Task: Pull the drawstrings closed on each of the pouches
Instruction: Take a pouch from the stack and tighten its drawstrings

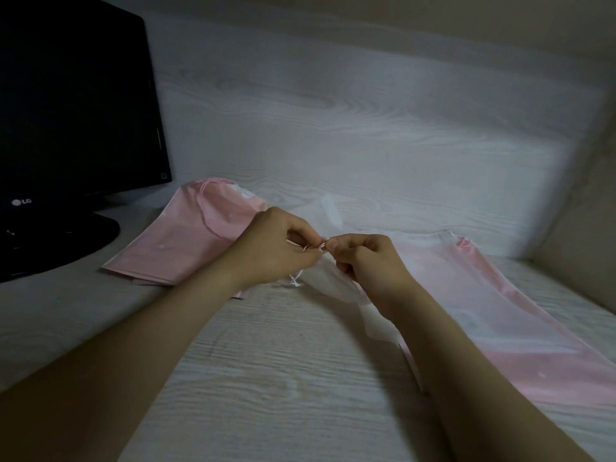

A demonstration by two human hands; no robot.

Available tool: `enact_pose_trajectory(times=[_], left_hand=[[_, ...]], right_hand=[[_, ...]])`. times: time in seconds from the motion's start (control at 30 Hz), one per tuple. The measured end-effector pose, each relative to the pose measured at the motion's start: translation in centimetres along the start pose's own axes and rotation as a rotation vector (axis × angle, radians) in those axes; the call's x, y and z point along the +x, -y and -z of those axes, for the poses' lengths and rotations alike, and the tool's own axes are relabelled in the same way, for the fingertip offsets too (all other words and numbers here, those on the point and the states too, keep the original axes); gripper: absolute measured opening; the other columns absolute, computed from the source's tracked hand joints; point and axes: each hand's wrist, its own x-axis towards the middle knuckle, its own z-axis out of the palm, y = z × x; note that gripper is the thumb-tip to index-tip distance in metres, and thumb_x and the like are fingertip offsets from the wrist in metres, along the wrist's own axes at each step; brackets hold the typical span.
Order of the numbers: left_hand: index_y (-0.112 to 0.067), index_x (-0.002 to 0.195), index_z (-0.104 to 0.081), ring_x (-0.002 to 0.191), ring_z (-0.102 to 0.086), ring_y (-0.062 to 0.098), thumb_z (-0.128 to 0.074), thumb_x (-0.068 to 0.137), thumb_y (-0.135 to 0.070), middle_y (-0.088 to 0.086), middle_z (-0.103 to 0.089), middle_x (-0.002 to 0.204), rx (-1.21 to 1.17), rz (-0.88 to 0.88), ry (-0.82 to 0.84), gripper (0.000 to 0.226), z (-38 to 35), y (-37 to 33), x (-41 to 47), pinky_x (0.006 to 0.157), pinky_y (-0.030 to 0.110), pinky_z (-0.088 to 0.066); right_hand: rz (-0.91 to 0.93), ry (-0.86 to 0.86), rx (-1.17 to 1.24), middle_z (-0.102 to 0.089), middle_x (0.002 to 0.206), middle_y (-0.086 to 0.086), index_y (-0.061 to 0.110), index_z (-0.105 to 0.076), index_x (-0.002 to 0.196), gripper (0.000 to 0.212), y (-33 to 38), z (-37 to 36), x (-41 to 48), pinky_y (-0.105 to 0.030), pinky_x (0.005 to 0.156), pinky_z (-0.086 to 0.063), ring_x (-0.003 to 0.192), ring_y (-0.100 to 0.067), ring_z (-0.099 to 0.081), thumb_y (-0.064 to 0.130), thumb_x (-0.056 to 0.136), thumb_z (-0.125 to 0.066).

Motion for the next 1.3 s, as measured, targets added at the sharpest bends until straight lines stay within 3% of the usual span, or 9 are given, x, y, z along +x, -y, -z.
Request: enact_pose_trajectory(times=[0.23, 0.33, 0.47, 0.6, 0.67, 0.8, 0.97, 1.1, 1.3], left_hand=[[-0.013, 0.085, -0.08, 0.099, -0.071, 0.006, -0.078, 0.086, -0.023, -0.007, -0.075, 0.103, 0.001, 0.043, -0.06, 0.01, -0.1, 0.2, 0.5, 0.097, 0.039, -0.058], [-0.004, 0.092, -0.074, 0.101, -0.072, 0.022, -0.061, 0.078, -0.031, 0.007, -0.076, 0.101, -0.391, 0.221, -0.174, 0.032, 0.7, -0.7, 1.3, 0.1, 0.042, -0.054], [-0.009, 0.074, -0.073, 0.096, -0.075, 0.034, -0.055, 0.104, -0.017, 0.013, -0.076, 0.084, -0.884, 0.257, -0.266, 0.036, 2.2, -2.2, 1.5, 0.104, 0.047, -0.055], [-0.02, 0.055, -0.053, 0.051, -0.054, 0.016, -0.055, 0.109, -0.027, 0.001, -0.047, 0.057, -1.099, 0.348, -0.268, 0.054, 2.7, -2.0, 1.7, 0.075, 0.04, -0.062], [-0.023, 0.065, -0.038, 0.046, -0.026, 0.012, -0.055, 0.11, -0.028, -0.004, -0.027, 0.055, -0.99, 0.38, -0.317, 0.048, 2.4, -1.6, 1.9, 0.051, 0.029, -0.044], [-0.025, 0.069, -0.029, 0.043, -0.018, 0.009, -0.056, 0.109, -0.023, -0.007, -0.023, 0.053, -0.725, 0.37, -0.412, 0.048, 2.2, -1.0, 1.9, 0.042, 0.018, -0.018], [-0.024, 0.067, -0.041, 0.043, -0.031, 0.009, -0.066, 0.098, -0.023, -0.012, -0.036, 0.05, -0.329, 0.363, -0.392, 0.041, 2.7, 0.3, 1.6, 0.046, 0.026, -0.024], [-0.014, 0.077, -0.061, 0.062, -0.053, 0.011, -0.072, 0.084, -0.017, -0.008, -0.062, 0.068, 0.087, 0.302, -0.402, 0.014, 2.3, 0.7, 1.1, 0.058, 0.025, -0.04], [-0.004, 0.077, -0.068, 0.075, -0.063, 0.02, -0.073, 0.082, -0.017, 0.003, -0.071, 0.074, 0.303, 0.317, -0.261, 0.015, 2.0, 0.8, 0.7, 0.063, 0.027, -0.045]], right_hand=[[0.012, -0.044, 0.002, -0.058, 0.053, 0.012, -0.004, -0.078, 0.094, 0.018, -0.2, 0.1, 0.3, -0.014, 0.055, -0.041, 0.051, -0.002, -0.047, 0.0, 0.099, -0.061], [0.02, -0.112, -0.022, -0.069, 0.064, 0.012, 0.0, -0.08, 0.09, 0.017, -0.4, 0.4, 0.6, -0.015, 0.06, -0.045, 0.054, 0.002, -0.055, 0.003, 0.098, -0.065], [0.053, -0.149, -0.056, -0.069, 0.063, 0.016, 0.003, -0.081, 0.089, 0.015, -0.8, 0.7, 0.9, -0.014, 0.063, -0.046, 0.057, 0.005, -0.059, 0.007, 0.097, -0.068], [0.082, -0.111, -0.144, -0.07, 0.063, 0.014, 0.007, -0.081, 0.088, 0.013, -1.1, 0.5, 1.0, -0.016, 0.065, -0.047, 0.057, 0.003, -0.06, 0.013, 0.096, -0.073], [0.124, -0.072, -0.206, -0.076, 0.074, 0.009, 0.011, -0.082, 0.088, 0.012, -1.2, 0.5, 0.9, -0.018, 0.067, -0.052, 0.066, -0.004, -0.069, 0.016, 0.095, -0.075], [0.172, -0.01, -0.344, -0.081, 0.094, 0.004, 0.013, -0.084, 0.093, 0.009, -1.7, 0.7, 1.1, -0.022, 0.082, -0.058, 0.09, -0.013, -0.075, 0.012, 0.095, -0.075], [0.216, -0.106, -0.599, -0.078, 0.096, 0.01, 0.014, -0.082, 0.097, 0.014, -2.1, 1.2, 1.6, -0.003, 0.071, -0.044, 0.084, 0.003, -0.066, 0.016, 0.098, -0.068], [0.177, -0.173, -0.634, -0.074, 0.096, 0.01, 0.014, -0.079, 0.097, 0.018, -2.2, 1.4, 1.7, -0.001, 0.07, -0.042, 0.09, -0.005, -0.065, 0.014, 0.1, -0.062], [0.092, -0.211, -0.65, -0.074, 0.094, -0.001, 0.014, -0.071, 0.098, 0.017, -2.5, 1.0, 1.9, -0.037, 0.087, -0.056, 0.097, -0.023, -0.069, 0.012, 0.098, -0.055]])
